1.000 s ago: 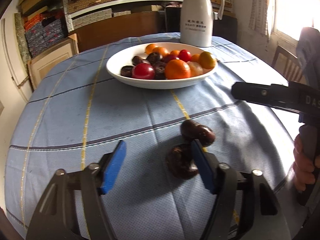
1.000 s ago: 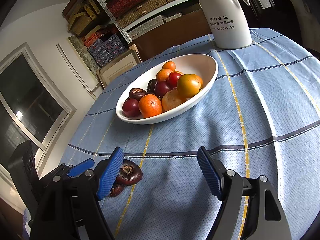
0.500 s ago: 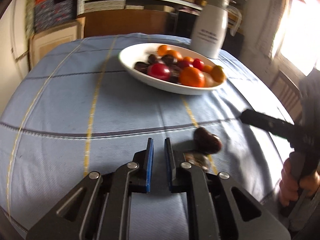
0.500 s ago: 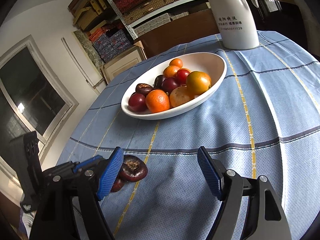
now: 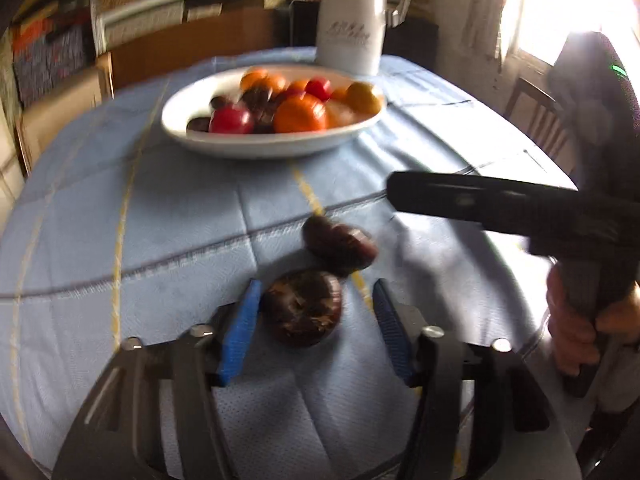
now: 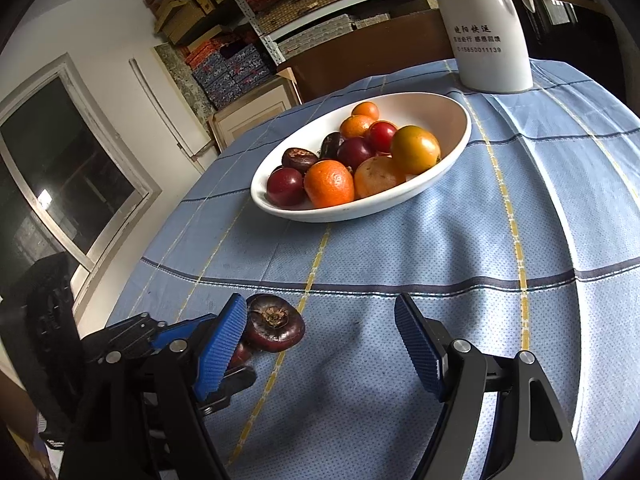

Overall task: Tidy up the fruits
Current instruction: 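Grasp the last dark brown fruits, one with each gripper, then lower both dark fruits onto the plate and open both grippers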

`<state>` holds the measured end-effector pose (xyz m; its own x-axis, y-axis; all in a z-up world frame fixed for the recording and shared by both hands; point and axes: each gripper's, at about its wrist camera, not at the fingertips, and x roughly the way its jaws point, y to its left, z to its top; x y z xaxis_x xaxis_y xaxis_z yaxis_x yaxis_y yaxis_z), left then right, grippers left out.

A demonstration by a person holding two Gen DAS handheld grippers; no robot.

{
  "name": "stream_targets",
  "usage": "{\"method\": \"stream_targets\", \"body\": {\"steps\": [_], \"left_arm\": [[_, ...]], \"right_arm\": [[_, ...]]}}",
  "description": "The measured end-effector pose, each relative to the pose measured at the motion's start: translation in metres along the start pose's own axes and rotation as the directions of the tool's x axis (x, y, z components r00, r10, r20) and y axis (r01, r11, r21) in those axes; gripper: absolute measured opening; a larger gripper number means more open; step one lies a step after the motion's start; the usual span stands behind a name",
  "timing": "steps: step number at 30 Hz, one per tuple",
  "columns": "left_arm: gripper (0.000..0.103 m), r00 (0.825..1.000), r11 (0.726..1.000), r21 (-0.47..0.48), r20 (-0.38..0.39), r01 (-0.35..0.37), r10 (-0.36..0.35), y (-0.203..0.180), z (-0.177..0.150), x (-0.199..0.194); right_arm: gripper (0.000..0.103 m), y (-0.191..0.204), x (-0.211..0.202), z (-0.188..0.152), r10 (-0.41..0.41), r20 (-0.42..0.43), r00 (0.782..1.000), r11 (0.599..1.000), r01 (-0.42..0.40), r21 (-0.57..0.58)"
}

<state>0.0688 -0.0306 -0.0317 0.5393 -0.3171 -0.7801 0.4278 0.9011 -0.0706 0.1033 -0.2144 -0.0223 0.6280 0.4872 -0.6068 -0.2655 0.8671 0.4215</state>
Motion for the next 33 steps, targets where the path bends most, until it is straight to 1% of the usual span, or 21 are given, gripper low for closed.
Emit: {"method": "stream_targets", "body": {"steps": [1,2,5,7,11,13,15,16,19,22,25,27,29,32,33], "left_arm": [[0.040,0.999,0.999,-0.041,-0.009,0.034,-0.034,0.009,0.000,0.002],[0.040,0.999,0.997,-0.057,-0.003,0.045,-0.045,0.012,0.000,0.000],[0.040,1.000,0.998,-0.061,0.012,0.029,-0.028,0.012,-0.002,-0.004],[0.040,0.999,0.998,-0.062,0.044,0.022,-0.020,0.012,-0.002,-0.011],[0.040,0.998,0.993,-0.115,0.056,-0.018,0.024,0.025,-0.004,-0.014],[0.040,0.998,0.990,-0.132,0.040,-0.038,0.044,0.029,-0.004,-0.012],[0.040,0.999,0.990,-0.136,0.024,-0.042,0.046,0.031,-0.005,-0.010],[0.040,0.999,0.990,-0.132,0.018,-0.047,0.049,0.031,-0.005,-0.009],[0.040,0.999,0.990,-0.133,0.010,-0.042,0.043,0.031,-0.006,-0.006],[0.040,0.999,0.990,-0.134,0.013,-0.039,0.041,0.031,-0.006,-0.007],[0.040,0.998,0.992,-0.121,0.042,-0.046,0.051,0.027,-0.004,-0.012],[0.040,0.995,0.992,-0.114,0.071,-0.058,0.066,0.025,0.001,-0.017],[0.040,0.992,0.991,-0.113,0.093,-0.071,0.082,0.026,0.013,-0.021],[0.040,0.986,0.986,-0.145,0.137,-0.078,0.098,0.040,0.048,-0.028],[0.040,0.981,0.983,-0.159,0.159,-0.089,0.114,0.047,0.067,-0.030]], "right_arm": [[0.077,0.002,0.001,0.000,0.005,-0.007,1.000,1.000,-0.005,-0.008],[0.077,0.003,0.002,-0.001,0.009,-0.013,1.000,1.000,-0.009,-0.012],[0.077,0.009,0.008,-0.001,0.018,-0.036,0.999,1.000,-0.019,-0.021],[0.076,0.014,0.013,-0.002,0.026,-0.058,0.998,0.999,-0.028,-0.031],[0.076,0.027,0.028,-0.004,0.014,-0.111,0.994,0.997,-0.022,-0.068],[0.071,0.030,0.037,-0.005,0.013,-0.140,0.990,0.998,-0.022,-0.066],[0.062,0.034,0.039,-0.005,-0.008,-0.136,0.991,0.996,-0.004,-0.087],[0.046,0.035,0.041,-0.006,0.012,-0.151,0.989,0.996,-0.025,-0.085],[0.045,0.033,0.040,-0.007,0.034,-0.153,0.988,0.996,-0.045,-0.071],[0.044,0.030,0.034,-0.008,0.043,-0.129,0.991,0.997,-0.052,-0.060],[0.044,0.025,0.018,-0.005,0.046,-0.063,0.997,0.998,-0.049,-0.047],[0.044,0.019,0.007,-0.002,0.030,-0.015,0.999,0.999,-0.031,-0.036],[0.044,0.008,-0.007,0.008,0.023,0.039,0.999,1.000,-0.023,-0.002],[0.044,-0.005,-0.017,0.034,0.006,0.075,0.997,1.000,-0.008,0.025],[0.044,-0.008,-0.019,0.046,-0.008,0.087,0.996,1.000,0.005,0.030]]}}
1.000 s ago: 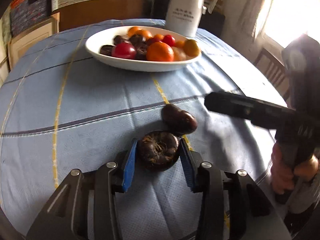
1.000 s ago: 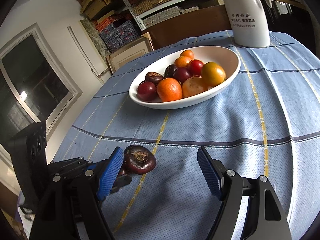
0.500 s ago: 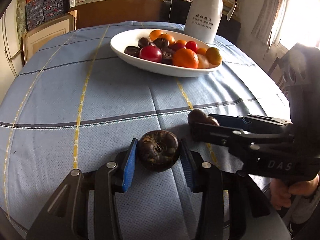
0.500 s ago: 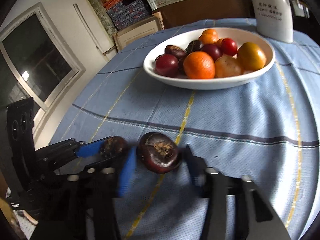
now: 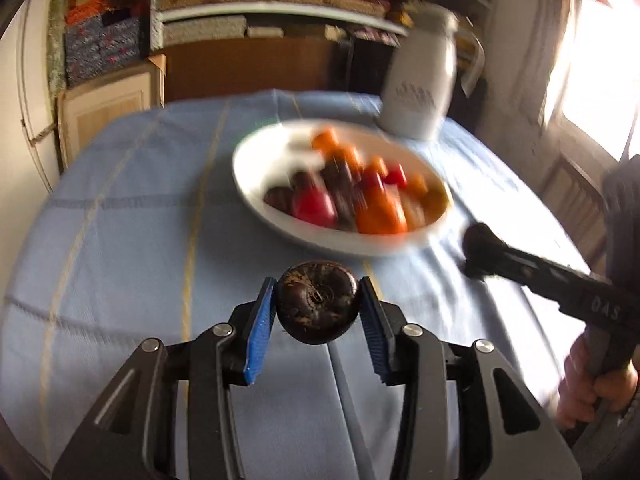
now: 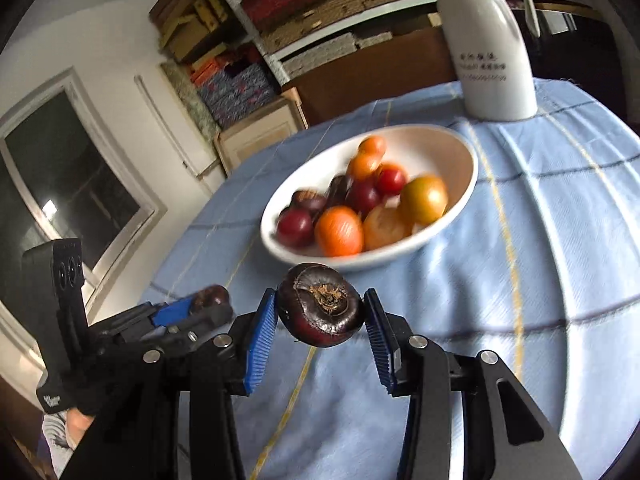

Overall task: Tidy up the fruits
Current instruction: 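Lower both dark fruits onto the plate and open both grippers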

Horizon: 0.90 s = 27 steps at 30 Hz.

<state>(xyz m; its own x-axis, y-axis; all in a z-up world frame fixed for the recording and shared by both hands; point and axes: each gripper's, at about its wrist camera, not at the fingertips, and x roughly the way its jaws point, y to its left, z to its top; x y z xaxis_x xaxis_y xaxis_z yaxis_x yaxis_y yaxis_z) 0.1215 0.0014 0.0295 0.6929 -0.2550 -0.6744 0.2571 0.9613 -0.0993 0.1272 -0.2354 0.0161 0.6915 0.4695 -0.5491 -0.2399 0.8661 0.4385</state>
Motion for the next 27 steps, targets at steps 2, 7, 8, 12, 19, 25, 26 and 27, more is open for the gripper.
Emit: {"method": "stream_targets", "body": {"steps": [2,7,8,12,19,25,26,27], "left_arm": [[0.040,1.000,1.000,-0.010,0.025,-0.017,0.018,0.004,0.024,0.006],[0.040,0.998,0.998,-0.038,0.041,-0.047,0.049,0.013,0.082,0.051],[0.040,0.998,0.998,-0.042,0.038,-0.050,0.051,0.014,0.088,0.062],[0.040,0.998,0.997,-0.044,-0.015,-0.059,0.058,0.020,0.108,0.116],[0.053,0.999,0.996,-0.082,-0.044,-0.028,0.025,0.032,0.108,0.151],[0.068,0.998,0.995,-0.082,-0.007,-0.063,0.063,0.033,0.107,0.139],[0.068,0.998,0.994,-0.086,-0.005,-0.068,0.068,0.033,0.107,0.136],[0.068,0.997,0.993,-0.089,-0.004,-0.072,0.072,0.033,0.106,0.133]], "right_arm": [[0.044,-0.008,0.003,0.027,-0.030,0.024,0.999,1.000,0.030,0.006],[0.044,-0.035,0.042,0.082,-0.076,0.039,0.996,0.995,0.073,0.062],[0.044,-0.040,0.051,0.088,-0.086,0.035,0.996,0.994,0.083,0.068],[0.044,-0.066,0.093,0.107,-0.137,-0.012,0.990,0.985,0.138,0.101],[0.048,-0.067,0.121,0.111,-0.162,-0.066,0.984,0.984,0.167,0.061],[0.050,-0.057,0.112,0.109,-0.165,-0.038,0.986,0.985,0.166,0.036],[0.050,-0.054,0.109,0.107,-0.167,-0.034,0.985,0.985,0.168,0.031],[0.050,-0.051,0.105,0.105,-0.168,-0.029,0.985,0.985,0.169,0.028]]}}
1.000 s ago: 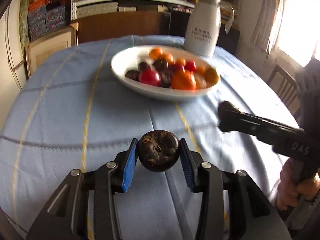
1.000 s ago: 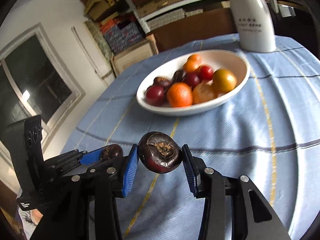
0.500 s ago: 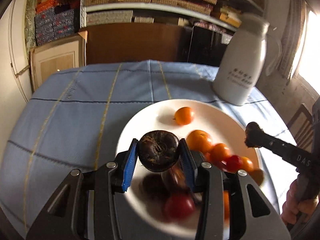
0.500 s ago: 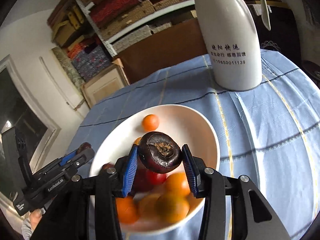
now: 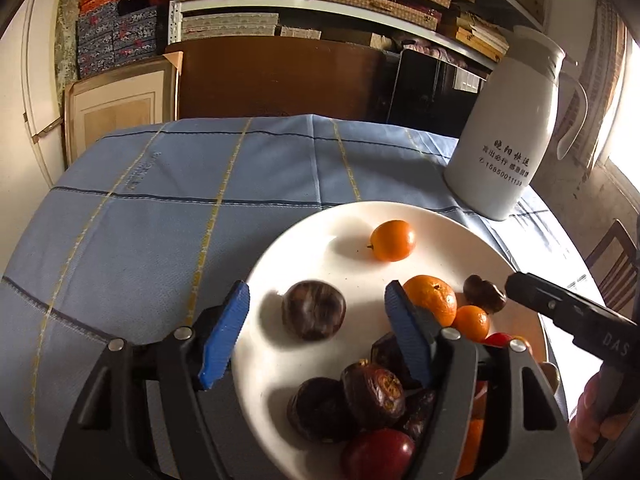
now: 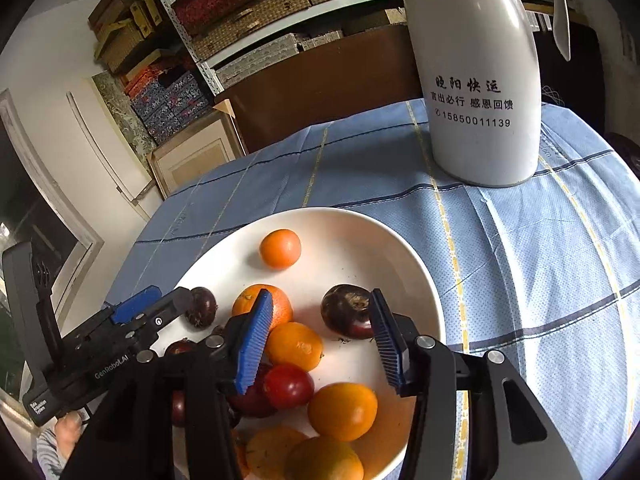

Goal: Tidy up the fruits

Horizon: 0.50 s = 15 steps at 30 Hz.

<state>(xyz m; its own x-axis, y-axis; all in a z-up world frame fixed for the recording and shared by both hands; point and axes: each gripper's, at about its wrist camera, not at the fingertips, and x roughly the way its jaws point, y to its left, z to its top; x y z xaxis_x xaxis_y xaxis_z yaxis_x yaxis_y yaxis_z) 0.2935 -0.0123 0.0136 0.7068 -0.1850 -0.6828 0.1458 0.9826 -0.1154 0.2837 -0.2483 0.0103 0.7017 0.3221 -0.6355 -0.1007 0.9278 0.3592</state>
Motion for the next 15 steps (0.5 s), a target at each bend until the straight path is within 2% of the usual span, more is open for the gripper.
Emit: {"method": "stream_targets", "body": {"steps": [4,7,11,13,15], "left_arm": [[0.071,0.999,1.000,0.004,0.027,-0.025,0.025,-0.006,-0.007,-0.022],[0.083,0.996,0.999,0.016,0.072,-0.050,0.048,-0.014,-0.020,-0.047],[0.089,0.987,0.993,0.053,0.125,-0.109,0.101,-0.026,-0.048,-0.078],[0.094,0.984,0.992,0.043,0.139,-0.122,0.115,-0.027,-0.058,-0.089],[0.097,0.980,0.991,0.028,0.152,-0.133,0.127,-0.027,-0.069,-0.100]], "right_arm": [[0.052,0.010,-0.018,-0.011,0.010,0.018,1.000,1.000,-0.010,-0.015],[0.057,0.018,-0.035,-0.022,0.021,0.041,0.999,0.999,-0.020,-0.024],[0.059,0.025,-0.058,-0.043,0.036,0.069,0.997,0.999,-0.034,-0.036],[0.063,0.028,-0.067,-0.052,0.033,0.086,0.996,0.999,-0.029,-0.043],[0.071,0.032,-0.076,-0.063,0.011,0.115,0.993,0.998,-0.004,-0.065]]}}
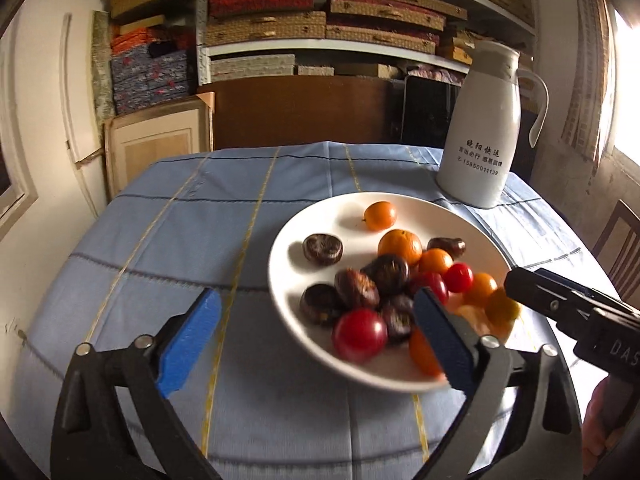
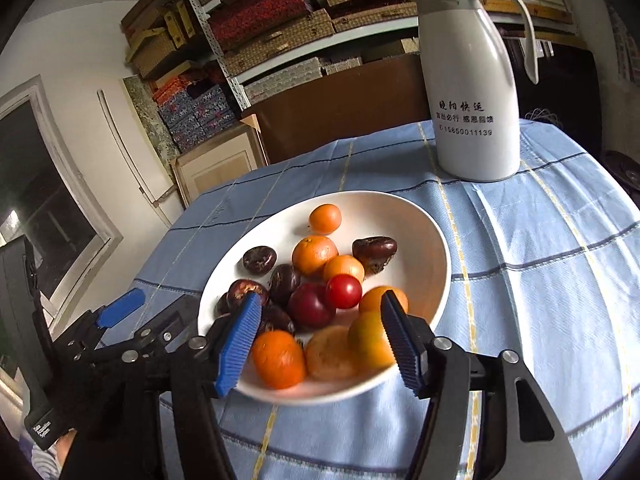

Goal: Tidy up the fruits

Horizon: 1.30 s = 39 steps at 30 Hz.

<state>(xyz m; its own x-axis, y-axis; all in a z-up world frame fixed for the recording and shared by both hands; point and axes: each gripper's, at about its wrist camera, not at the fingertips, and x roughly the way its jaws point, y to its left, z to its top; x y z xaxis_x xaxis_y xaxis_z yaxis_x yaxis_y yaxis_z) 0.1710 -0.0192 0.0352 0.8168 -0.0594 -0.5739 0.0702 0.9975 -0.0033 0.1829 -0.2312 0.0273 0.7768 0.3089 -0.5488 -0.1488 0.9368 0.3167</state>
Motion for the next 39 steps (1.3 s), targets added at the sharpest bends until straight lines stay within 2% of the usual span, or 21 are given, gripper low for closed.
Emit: {"method": "stream_targets", "body": {"steps": [4,8,10,15,22,27,30,39], "left_arm": [[0.098,0.999,1.000,-0.010,0.026,-0.030,0.030,0.003,-0.011,-0.016],[0.098,0.998,0.999,-0.034,0.057,-0.004,0.006,0.009,-0.013,-0.027],[0.098,0.999,0.999,-0.048,0.051,0.007,-0.004,0.011,-0.012,-0.029],[0.098,0.999,0.999,-0.038,0.037,0.008,-0.007,0.009,-0.011,-0.028],[0.098,0.999,0.999,-0.003,0.027,-0.036,0.036,-0.002,-0.011,-0.027],[0.098,0.999,0.999,0.019,0.027,-0.028,0.028,-0.008,-0.013,-0.029],[0.098,0.998,0.998,0.027,0.033,-0.054,0.053,-0.011,-0.014,-0.030],[0.098,0.999,0.999,0.009,0.034,-0.042,0.041,-0.008,-0.012,-0.031]], "right_arm": [[0.089,0.006,-0.016,-0.013,-0.083,0.064,0.994,0.994,0.087,-0.059],[0.099,0.006,-0.027,-0.020,-0.126,0.099,0.987,0.989,0.133,-0.068],[0.099,0.005,-0.030,-0.021,-0.149,0.106,0.983,0.985,0.157,-0.068],[0.099,0.003,-0.030,-0.021,-0.149,0.103,0.983,0.985,0.157,-0.068],[0.099,0.003,-0.026,-0.024,-0.158,0.082,0.984,0.985,0.163,-0.058],[0.099,0.007,-0.026,-0.025,-0.158,0.080,0.984,0.984,0.163,-0.068],[0.099,0.008,-0.025,-0.025,-0.160,0.077,0.984,0.984,0.165,-0.068],[0.099,0.009,-0.025,-0.025,-0.153,0.075,0.985,0.985,0.159,-0.069]]}}
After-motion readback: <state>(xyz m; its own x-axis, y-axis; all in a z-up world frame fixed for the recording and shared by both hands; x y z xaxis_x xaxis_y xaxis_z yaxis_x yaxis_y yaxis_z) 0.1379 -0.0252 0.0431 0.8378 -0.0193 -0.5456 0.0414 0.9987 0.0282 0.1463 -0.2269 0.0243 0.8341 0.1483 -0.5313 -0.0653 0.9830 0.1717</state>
